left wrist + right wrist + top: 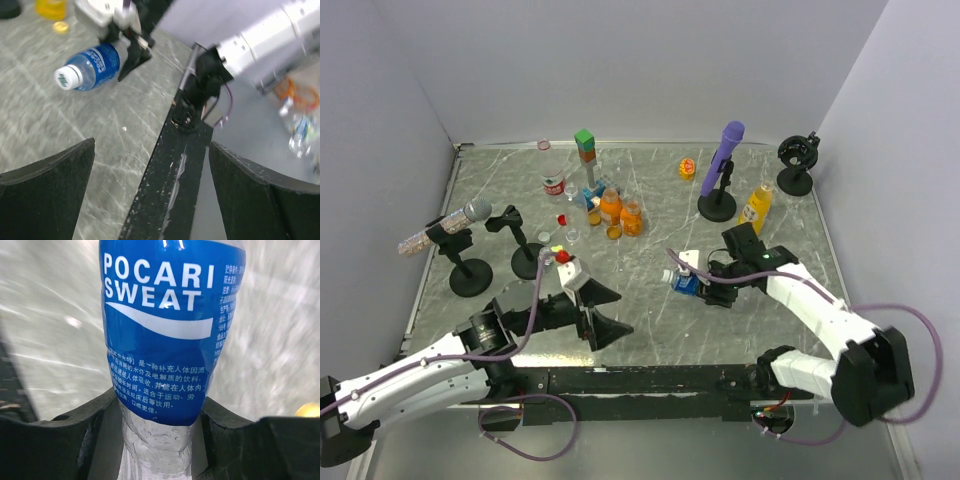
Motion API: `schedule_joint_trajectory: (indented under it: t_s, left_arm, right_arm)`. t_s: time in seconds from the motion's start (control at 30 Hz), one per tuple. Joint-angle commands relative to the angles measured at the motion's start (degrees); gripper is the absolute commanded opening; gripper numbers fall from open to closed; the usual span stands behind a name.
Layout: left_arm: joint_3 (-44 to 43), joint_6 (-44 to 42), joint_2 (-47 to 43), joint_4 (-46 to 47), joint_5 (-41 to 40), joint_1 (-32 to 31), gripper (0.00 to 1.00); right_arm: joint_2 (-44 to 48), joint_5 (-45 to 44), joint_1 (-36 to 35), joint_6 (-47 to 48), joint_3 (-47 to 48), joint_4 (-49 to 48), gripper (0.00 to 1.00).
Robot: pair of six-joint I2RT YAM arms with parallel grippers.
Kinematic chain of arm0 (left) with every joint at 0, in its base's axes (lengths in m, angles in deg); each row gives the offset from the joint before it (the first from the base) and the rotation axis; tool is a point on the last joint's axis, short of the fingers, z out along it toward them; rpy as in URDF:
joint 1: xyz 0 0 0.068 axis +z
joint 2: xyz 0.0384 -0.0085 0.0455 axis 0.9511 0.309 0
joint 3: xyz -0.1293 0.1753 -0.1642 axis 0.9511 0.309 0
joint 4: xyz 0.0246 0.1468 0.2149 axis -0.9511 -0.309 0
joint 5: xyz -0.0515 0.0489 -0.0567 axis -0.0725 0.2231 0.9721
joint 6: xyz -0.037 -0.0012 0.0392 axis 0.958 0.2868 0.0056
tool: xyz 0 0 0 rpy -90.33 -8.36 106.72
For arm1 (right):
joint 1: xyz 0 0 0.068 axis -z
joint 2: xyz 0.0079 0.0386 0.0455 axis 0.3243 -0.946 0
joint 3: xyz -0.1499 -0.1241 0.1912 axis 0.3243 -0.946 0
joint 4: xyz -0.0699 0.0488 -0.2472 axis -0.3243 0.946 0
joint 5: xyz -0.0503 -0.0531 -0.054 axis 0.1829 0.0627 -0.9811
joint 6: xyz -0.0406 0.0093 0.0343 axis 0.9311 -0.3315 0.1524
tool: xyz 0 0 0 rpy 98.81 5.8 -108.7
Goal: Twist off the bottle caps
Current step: Pick up the plastic bottle at the corner of the board, then unscrew the bottle cap from the plastic bottle.
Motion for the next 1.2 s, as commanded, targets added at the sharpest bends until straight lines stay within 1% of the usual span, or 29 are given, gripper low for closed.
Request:
schedule_joint_trajectory:
  t_s: [0.0, 0.03, 0.1, 0.23, 0.4, 0.5, 0.63, 0.8, 0.9, 1.03, 1.17]
  left_arm:
    - [2.26, -14.99, 1.46, 10.47, 13.35, -0.07, 0.99]
    - [2.52, -17.01, 1.99, 11.44, 13.62, -0.07, 0.99]
    - [2.0, -20.1, 3.65, 12.85, 14.76, -0.07, 0.99]
    - [-0.45, -22.04, 9.27, 15.31, 15.3, -0.07, 0.99]
    - [-3.09, -22.48, 15.43, 18.39, 15.82, -0.07, 0.93]
    - [-5.2, -22.75, 18.07, 18.13, 14.07, -0.16, 0.88]
    - [-6.44, -22.58, 18.69, 18.92, 11.61, -0.43, 0.82]
    - [-7.93, -21.43, 20.27, 18.22, 12.3, -0.69, 0.72]
    - [-8.81, -21.25, 21.76, 17.34, 12.57, -1.56, 0.68]
    - [-9.95, -22.13, 23.35, 15.67, 9.94, -3.32, 0.61]
    - [-11.09, -23.27, 23.96, 13.48, 8.62, -3.77, 0.5]
  right_arm:
    - [7.01, 20.02, -0.31, 8.45, 4.72, 11.18, 0.21]
    - [7.37, 23.88, -0.48, 10.83, 4.81, 12.85, 0.2]
    - [8.16, 27.16, -0.92, 12.25, 4.46, 13.83, 0.19]
    - [11.05, 29.89, -1.62, 12.87, 1.83, 10.68, 0.19]
    - [13.08, 32.71, -1.62, 13.4, 0.15, 9.35, 0.19]
    - [13.69, 33.15, -1.71, 13.75, -0.81, 8.74, 0.18]
    - [14.23, 33.67, -1.71, 14.28, -1.61, 8.21, 0.18]
    - [13.7, 33.41, -2.24, 13.76, -1.43, 7.69, 0.18]
    - [13.7, 33.32, -2.41, 13.4, -1.52, 7.42, 0.18]
    - [13.52, 33.06, -2.42, 12.88, -1.61, 7.16, 0.18]
    - [13.35, 32.8, -2.5, 12.52, -1.61, 6.89, 0.18]
